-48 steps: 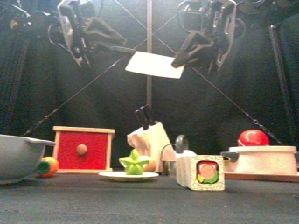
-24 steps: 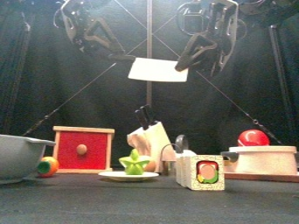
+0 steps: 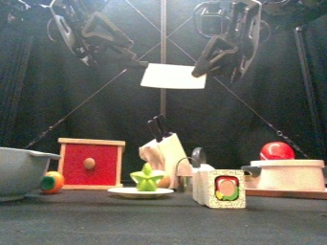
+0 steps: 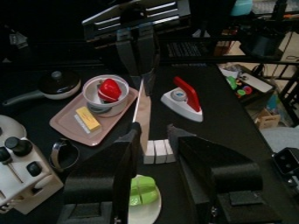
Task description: Grab cleaver with both hands
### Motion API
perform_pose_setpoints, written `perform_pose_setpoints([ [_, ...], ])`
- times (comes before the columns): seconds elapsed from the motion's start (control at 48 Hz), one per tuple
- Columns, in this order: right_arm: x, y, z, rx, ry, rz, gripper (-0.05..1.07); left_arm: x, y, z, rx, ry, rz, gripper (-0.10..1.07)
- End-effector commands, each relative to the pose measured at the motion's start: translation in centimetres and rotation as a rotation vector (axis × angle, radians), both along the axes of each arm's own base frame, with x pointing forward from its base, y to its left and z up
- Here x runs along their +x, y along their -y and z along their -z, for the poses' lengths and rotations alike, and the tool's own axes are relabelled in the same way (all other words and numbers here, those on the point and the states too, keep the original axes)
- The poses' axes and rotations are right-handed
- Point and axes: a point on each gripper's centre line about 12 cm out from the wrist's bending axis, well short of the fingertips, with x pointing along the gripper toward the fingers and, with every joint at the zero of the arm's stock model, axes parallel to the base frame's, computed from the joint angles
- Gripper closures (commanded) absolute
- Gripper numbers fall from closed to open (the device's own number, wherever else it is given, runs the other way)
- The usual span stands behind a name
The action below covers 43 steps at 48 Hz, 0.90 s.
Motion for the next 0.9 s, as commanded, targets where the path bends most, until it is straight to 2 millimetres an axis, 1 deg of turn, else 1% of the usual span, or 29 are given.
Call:
perform_pose_setpoints([
  [0.0, 0.0, 0.0, -1.5, -0.003, 0.044, -0.003, 0.71, 0.2, -0.4, -0.5, -0.003, 0.02, -0.012, 0.23],
  [0.167, -0.1, -0.3, -1.3, -0.007, 0.04, -0.012, 0.71, 0.2, -1.2, -0.4, -0.011, 0.021, -0.037, 0.23],
  [0.396, -0.2, -0.5, -1.2, -0.007, 0.035, -0.018, 0.71, 0.1, -1.3, -0.4, -0.026, 0.05, -0.033, 0.23],
  [0.646, -0.2, -0.7, -1.2, -0.007, 0.037, -0.024, 0.71, 0.1, -0.9, 0.5, -0.048, 0.047, -0.016, 0.23],
  [0.875, -0.2, -0.7, -1.2, -0.007, 0.035, -0.023, 0.71, 1.0, -0.8, 1.5, -0.063, 0.04, -0.005, 0.24],
])
